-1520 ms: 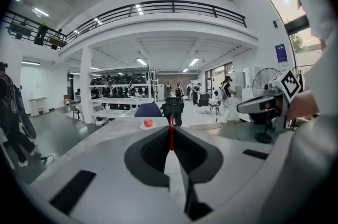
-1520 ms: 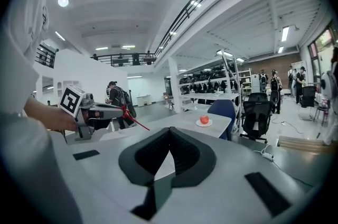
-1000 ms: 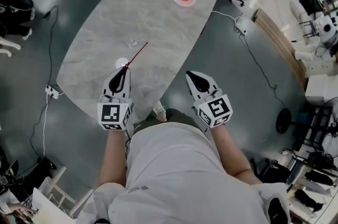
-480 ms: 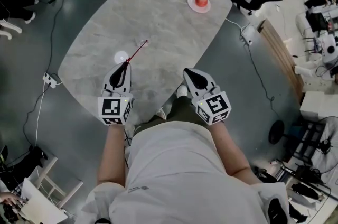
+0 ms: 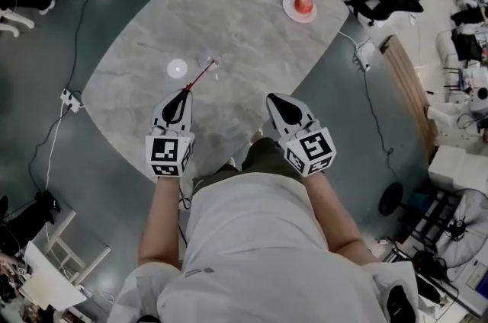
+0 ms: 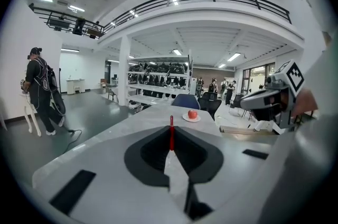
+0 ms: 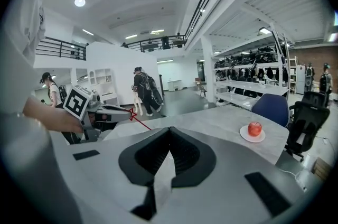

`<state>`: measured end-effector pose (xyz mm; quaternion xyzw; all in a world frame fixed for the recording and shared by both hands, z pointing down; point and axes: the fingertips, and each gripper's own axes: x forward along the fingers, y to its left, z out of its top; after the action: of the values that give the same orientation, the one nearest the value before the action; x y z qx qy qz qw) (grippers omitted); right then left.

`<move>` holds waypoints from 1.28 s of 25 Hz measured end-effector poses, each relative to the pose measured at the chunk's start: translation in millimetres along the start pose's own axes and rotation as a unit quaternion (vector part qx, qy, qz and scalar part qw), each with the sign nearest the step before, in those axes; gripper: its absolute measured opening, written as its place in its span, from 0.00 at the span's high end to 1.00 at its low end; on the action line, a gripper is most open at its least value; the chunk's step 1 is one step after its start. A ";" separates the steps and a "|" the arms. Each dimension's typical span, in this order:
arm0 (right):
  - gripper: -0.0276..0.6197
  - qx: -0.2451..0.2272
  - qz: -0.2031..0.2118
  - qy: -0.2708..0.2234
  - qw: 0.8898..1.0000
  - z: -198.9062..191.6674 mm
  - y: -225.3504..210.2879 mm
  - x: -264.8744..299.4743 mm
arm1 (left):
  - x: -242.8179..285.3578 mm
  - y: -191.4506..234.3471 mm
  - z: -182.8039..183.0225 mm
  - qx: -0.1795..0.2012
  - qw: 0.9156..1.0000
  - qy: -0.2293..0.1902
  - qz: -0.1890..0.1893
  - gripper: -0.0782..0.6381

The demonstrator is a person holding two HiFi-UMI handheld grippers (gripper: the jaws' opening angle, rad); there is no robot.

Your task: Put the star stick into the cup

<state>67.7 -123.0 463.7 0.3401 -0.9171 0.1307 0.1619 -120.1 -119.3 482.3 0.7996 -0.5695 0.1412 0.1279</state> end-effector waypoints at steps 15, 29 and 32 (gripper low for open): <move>0.94 -0.007 0.025 0.021 0.999 3.0 -39.5 22.3 | 41.2 5.1 -28.5 -0.007 0.999 0.049 0.020 0.87; 0.94 -0.012 0.019 0.030 0.999 0.8 -47.5 22.3 | 54.8 13.4 -36.7 -0.013 0.998 0.053 0.029 0.87; 0.94 -0.013 0.017 0.030 0.999 -0.4 -49.4 21.0 | 56.6 13.7 -42.1 -0.008 0.998 0.062 0.029 0.87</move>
<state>85.6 -171.4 478.5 0.3179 -0.9193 0.1319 0.1910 -118.8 -157.8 543.0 0.7712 -0.5847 0.1897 0.1657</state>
